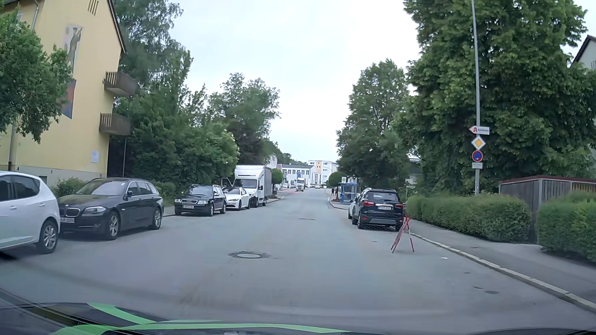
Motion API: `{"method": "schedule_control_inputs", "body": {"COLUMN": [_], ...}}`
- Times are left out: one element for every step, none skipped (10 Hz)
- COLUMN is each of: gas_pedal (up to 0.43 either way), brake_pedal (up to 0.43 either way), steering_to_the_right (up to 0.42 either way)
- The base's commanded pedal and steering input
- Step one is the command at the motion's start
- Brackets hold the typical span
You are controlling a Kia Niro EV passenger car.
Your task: Follow the waypoints while adhering to traffic rules and regulations
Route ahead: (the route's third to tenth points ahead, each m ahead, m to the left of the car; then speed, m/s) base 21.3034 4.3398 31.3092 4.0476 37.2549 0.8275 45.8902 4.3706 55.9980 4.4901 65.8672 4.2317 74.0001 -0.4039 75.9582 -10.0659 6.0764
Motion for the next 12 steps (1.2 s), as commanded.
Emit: {"method": "schedule_control_inputs", "body": {"gas_pedal": [0.039, 0.039, 0.039, 0.039, 0.039, 0.039, 0.039, 0.039, 0.039, 0.039, 0.039, 0.039], "brake_pedal": [0.0, 0.0, 0.0, 0.0, 0.0, 0.0, 0.0, 0.0, 0.0, 0.0, 0.0, 0.0], "steering_to_the_right": [-0.008, -0.008, -0.008, -0.008, -0.008, -0.008, -0.008, -0.008, -0.008, -0.008, -0.007, -0.007]}}
